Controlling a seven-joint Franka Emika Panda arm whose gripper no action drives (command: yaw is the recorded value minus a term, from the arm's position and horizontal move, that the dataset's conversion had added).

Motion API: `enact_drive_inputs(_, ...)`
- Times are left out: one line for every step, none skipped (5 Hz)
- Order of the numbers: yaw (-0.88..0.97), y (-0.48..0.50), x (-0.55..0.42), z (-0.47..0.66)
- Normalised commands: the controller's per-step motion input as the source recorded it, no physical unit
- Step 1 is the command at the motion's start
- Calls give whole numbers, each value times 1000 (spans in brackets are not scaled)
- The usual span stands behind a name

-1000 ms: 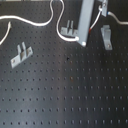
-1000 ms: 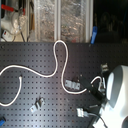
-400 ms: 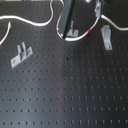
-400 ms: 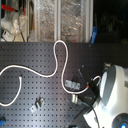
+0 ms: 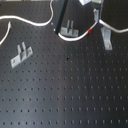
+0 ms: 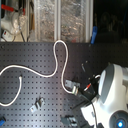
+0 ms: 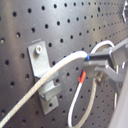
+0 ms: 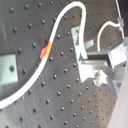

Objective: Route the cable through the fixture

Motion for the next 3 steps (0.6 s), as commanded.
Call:
enact_drive_inputs(257, -346, 58, 259)
enact_drive_inputs(220, -228, -136, 54)
enact_drive_inputs(257, -76, -227, 53)
